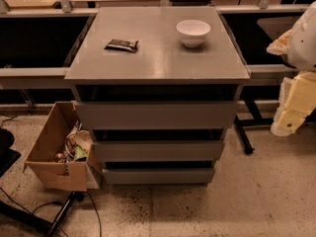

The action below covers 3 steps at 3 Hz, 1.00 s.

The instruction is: Open bottom drawer

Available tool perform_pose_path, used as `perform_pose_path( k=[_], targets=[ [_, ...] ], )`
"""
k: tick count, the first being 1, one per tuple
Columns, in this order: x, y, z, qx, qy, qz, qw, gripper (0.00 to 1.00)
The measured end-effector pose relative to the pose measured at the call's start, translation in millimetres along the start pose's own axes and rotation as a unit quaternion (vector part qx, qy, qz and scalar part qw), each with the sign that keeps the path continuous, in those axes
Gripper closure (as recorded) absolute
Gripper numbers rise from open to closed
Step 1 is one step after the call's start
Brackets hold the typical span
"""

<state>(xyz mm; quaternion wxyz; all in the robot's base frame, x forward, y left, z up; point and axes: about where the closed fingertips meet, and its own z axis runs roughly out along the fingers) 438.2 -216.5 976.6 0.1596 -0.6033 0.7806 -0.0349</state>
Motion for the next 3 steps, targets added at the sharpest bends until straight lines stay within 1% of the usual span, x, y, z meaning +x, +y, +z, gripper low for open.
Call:
perform_pose_path(
  k=[1,2,3],
  targets=[
    [0,0,0,0.0,0.0,0.0,1.0,0.0],
    [1,11,19,0.0,0.001,0.002,1.0,0.0],
    [-6,33,49,0.04,0.021,-0.009,0.9989,0.0]
  ],
)
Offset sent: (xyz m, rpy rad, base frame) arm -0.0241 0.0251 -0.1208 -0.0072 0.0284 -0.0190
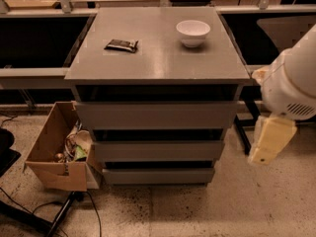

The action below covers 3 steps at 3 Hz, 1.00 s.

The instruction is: Open bottom drawer

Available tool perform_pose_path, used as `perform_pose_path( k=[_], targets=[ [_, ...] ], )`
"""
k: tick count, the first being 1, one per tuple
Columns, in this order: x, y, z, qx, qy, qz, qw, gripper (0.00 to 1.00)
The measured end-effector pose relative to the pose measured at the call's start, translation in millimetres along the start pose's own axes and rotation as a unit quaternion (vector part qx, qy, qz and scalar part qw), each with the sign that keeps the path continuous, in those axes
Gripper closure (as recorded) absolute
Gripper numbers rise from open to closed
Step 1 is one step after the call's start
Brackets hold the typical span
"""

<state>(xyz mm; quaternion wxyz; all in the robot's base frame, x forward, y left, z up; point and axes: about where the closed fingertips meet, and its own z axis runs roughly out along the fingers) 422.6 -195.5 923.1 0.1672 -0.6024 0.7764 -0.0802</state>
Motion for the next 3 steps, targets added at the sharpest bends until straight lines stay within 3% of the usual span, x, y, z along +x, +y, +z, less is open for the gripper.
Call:
perform_pose_path(
  k=[1,2,3],
  targets=[
    [-9,30,90,0.018,0.03,-0.018,0.9992,0.0],
    [4,62,197,-0.015,0.052,-0.032,0.998,0.0],
    [26,91,272,-0.046,0.044,0.011,0.9979,0.0]
  ],
)
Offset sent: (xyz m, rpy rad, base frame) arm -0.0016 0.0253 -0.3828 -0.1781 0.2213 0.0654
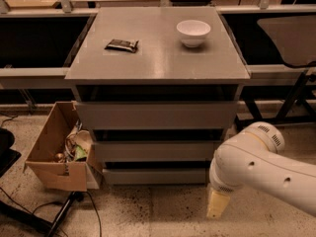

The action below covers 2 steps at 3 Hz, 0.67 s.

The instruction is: Open bottom drawer

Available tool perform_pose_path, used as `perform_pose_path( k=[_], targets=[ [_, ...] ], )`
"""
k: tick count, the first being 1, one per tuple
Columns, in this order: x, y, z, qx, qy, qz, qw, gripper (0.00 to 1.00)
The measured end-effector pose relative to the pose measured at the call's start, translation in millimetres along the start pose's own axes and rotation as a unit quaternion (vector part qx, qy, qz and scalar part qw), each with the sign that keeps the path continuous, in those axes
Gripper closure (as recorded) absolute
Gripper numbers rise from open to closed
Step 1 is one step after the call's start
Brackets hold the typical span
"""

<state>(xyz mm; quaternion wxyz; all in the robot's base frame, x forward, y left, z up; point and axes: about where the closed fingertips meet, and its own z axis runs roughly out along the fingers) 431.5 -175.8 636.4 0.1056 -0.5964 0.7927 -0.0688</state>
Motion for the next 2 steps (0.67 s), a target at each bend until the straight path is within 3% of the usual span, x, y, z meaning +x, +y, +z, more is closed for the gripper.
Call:
perform_pose_path(
  k=[2],
  targets=[
    [-7.5,5.1,11.8,-0.007,-0.026,0.003,0.9996,0.0]
  ],
)
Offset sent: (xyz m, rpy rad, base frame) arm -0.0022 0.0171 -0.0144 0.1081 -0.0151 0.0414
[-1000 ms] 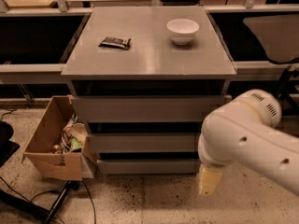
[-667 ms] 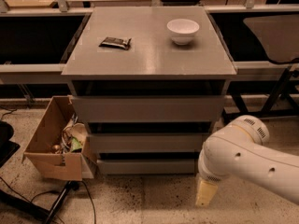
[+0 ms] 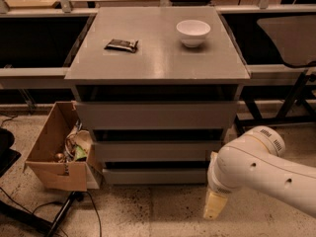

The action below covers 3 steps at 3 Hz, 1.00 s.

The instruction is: Open bottom drawer

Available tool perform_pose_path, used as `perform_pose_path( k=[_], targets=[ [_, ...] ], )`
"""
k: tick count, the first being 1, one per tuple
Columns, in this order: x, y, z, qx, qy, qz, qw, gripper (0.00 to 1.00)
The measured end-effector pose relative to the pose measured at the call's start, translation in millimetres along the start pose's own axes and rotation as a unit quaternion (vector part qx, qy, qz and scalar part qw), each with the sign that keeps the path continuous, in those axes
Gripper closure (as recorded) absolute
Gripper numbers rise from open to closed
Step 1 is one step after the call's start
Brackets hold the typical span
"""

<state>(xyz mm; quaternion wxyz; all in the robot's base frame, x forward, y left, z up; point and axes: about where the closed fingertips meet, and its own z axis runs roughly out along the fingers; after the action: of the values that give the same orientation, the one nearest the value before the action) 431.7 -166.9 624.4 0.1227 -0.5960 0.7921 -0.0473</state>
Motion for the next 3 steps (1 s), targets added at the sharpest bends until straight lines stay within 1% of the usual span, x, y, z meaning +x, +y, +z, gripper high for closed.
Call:
perform_pose_path(
  k=[1,2,3],
  targets=[
    [-5,-7,38,-0.011,-0.009,-0.002,0.9999,0.0],
    [-18,-23,122,-0.031,-0.003,-0.026,0.9992,0.0],
    [-23,-33,201,-0.049,-0.005,-0.041,0.9979,0.0]
  ],
)
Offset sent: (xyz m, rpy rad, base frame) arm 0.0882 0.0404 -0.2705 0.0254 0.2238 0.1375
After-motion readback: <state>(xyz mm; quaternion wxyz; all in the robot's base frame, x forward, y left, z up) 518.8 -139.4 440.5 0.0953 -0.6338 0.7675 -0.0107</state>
